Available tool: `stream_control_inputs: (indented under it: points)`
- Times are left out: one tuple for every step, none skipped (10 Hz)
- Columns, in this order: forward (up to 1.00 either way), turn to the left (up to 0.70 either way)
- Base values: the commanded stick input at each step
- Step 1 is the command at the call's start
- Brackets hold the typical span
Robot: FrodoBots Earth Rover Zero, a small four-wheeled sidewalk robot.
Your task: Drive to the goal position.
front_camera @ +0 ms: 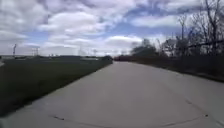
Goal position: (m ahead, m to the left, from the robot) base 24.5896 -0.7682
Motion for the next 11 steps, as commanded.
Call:
stream_control_inputs:
  points:
    - [0.95, 0.0]
    - [0.95, 0.0]
    - [0.95, 0.0]
    - [0.95, 0.0]
    - [0.95, 0.0]
    - [0.95, 0.0]
    - [0.95, 0.0]
    - [0.95, 0.0]
    - [0.95, 0.0]
    - [0.95, 0.0]
    - [0.95, 0.0]
